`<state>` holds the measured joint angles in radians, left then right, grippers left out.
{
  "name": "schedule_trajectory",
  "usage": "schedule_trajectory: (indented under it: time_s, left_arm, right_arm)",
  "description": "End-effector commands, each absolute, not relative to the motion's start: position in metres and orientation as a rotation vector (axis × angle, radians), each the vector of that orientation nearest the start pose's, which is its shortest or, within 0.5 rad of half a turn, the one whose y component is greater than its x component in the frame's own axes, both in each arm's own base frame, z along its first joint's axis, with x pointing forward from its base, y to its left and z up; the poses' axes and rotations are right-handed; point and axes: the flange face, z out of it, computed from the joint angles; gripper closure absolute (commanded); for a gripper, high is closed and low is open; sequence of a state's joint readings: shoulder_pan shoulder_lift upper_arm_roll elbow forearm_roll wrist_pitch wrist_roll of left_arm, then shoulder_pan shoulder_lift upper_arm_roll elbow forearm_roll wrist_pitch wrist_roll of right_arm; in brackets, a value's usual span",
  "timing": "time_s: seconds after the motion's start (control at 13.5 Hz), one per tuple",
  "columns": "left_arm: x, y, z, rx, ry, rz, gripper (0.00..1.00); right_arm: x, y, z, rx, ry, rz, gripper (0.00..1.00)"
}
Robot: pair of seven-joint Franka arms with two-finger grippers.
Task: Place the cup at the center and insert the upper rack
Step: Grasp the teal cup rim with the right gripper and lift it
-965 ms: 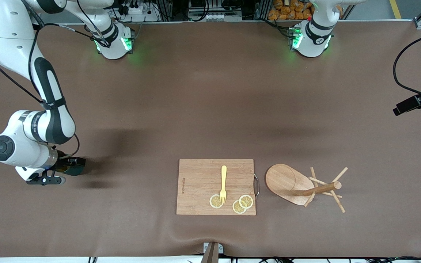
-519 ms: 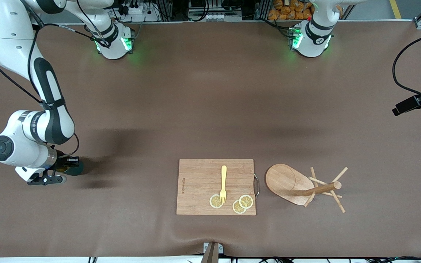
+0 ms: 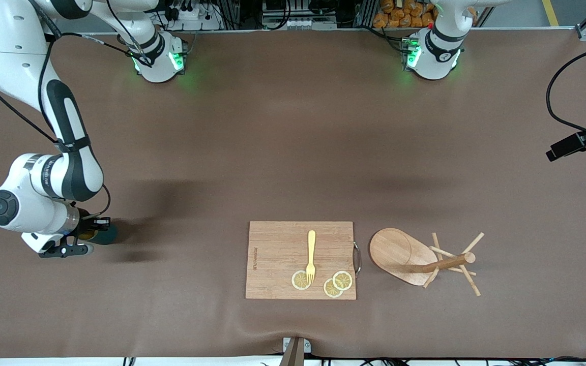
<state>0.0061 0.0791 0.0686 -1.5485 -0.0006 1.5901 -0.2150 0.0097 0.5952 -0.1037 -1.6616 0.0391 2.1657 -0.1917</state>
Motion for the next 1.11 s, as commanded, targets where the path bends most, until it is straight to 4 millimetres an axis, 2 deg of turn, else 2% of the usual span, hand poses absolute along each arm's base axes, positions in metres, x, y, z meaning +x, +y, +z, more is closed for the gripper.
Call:
schedule_trajectory:
  time_s: [0.0, 0.22, 0.45, 0.59, 0.82, 0.89, 1.04]
  left_arm:
    - [0.575, 0.041, 0.599, -3.117, -0.468, 0.045, 0.0]
    - [0.575, 0.04, 0.598, -3.12, -0.466, 0.047, 0.0]
    - [0.575, 0.038, 0.598, -3.127, -0.463, 0.048, 0.0]
    - [0.575, 0.038, 0.598, -3.13, -0.463, 0.049, 0.0]
    - [0.575, 0.039, 0.598, -3.131, -0.466, 0.049, 0.0]
    - [0.575, 0.04, 0.598, -3.131, -0.468, 0.049, 0.0]
    - [0.575, 0.039, 0.598, -3.132, -0.471, 0.049, 0.0]
  right_arm:
    - [0.676, -0.027, 0.306, -3.125, -0.205, 0.148, 1.0]
    - [0.674, 0.023, 0.349, -3.075, -0.307, 0.157, 1.0]
    - [0.661, 0.086, 0.38, -2.985, -0.426, 0.168, 1.0]
    - [0.65, 0.13, 0.392, -2.935, -0.527, 0.235, 1.0]
    - [0.63, 0.203, 0.4, -2.906, -0.684, 0.251, 1.0]
    - [0.623, 0.224, 0.401, -2.909, -0.692, 0.256, 1.0]
    - [0.599, 0.281, 0.401, -2.913, -0.685, 0.279, 1.0]
